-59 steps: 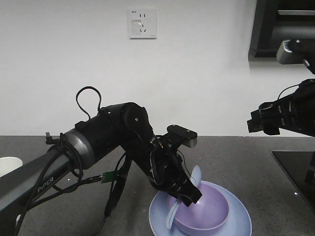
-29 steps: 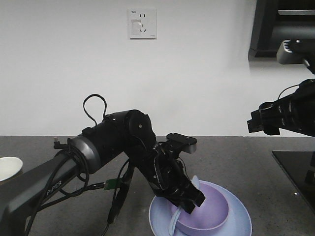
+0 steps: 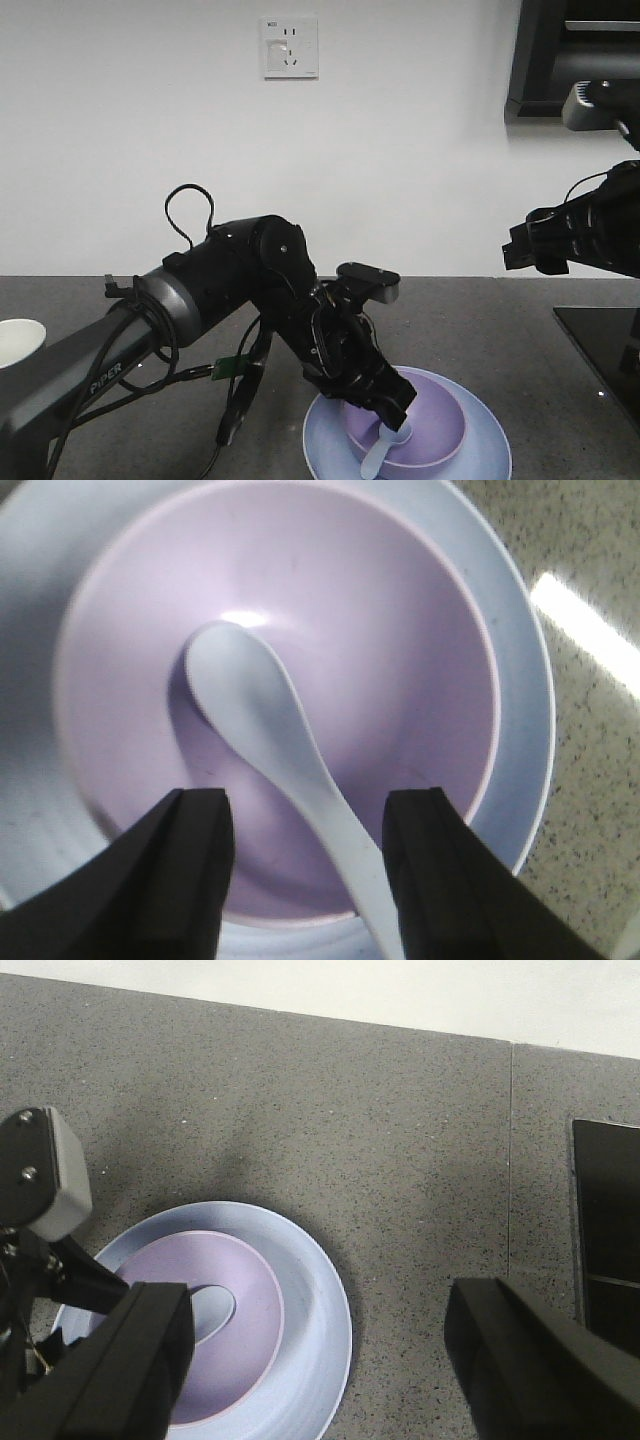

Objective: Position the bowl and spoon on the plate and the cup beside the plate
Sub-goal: 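Lower the spoon into the lilac bowl and open the left gripper, then move the left gripper to the brown paper cup and grasp its rim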

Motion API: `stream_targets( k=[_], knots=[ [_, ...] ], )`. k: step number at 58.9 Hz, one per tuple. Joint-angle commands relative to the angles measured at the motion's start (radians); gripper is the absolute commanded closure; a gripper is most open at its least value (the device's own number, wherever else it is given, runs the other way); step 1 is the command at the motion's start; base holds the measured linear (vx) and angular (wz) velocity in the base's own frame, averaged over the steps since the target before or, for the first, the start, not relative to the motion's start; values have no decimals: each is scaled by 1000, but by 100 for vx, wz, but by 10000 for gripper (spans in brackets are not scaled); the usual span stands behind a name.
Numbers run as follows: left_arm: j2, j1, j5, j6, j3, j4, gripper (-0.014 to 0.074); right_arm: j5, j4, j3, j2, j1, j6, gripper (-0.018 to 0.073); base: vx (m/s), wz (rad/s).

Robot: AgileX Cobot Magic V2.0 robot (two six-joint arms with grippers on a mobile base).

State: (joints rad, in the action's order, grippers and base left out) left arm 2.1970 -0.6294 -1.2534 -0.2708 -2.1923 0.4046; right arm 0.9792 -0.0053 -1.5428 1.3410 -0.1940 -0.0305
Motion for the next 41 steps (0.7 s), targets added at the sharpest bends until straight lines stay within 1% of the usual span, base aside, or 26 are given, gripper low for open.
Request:
stream_targets(
  k=[1,7,11,16,20,23,26,33,41],
  knots=[
    [-95,-5,7,37,-95,-7,117,-67,-13,-28,-27,2,-1,-18,0,0],
    [-129,-5,0,84,-167,-56,117,-67,-13,-28,-27,2,-1,-18,0,0],
    [-166,-5,0,105,-196,-111,117,-67,-13,-28,-27,2,-1,-18,0,0],
    [-219,-2,0,129,-211,-222,117,-69,-13,-28,-27,2,-1,-18,0,0],
    [-264,11,0,162,-208,-348,117,-70,-13,-28,-27,2,-1,-18,0,0],
    [-286,30,0,195,-207,-423,117,-70,-13,-28,-27,2,-1,-18,0,0],
    [-305,62,0,218,-199,-463,118,-70,-13,-28,-27,2,-1,-18,0,0],
    [-355,164,0,220,-134,-453,126,-70,-13,-28,-27,2,-1,-18,0,0],
    [-395,305,0,202,-19,-416,129,-74,-13,-28,-27,2,-1,-18,0,0]
  ],
)
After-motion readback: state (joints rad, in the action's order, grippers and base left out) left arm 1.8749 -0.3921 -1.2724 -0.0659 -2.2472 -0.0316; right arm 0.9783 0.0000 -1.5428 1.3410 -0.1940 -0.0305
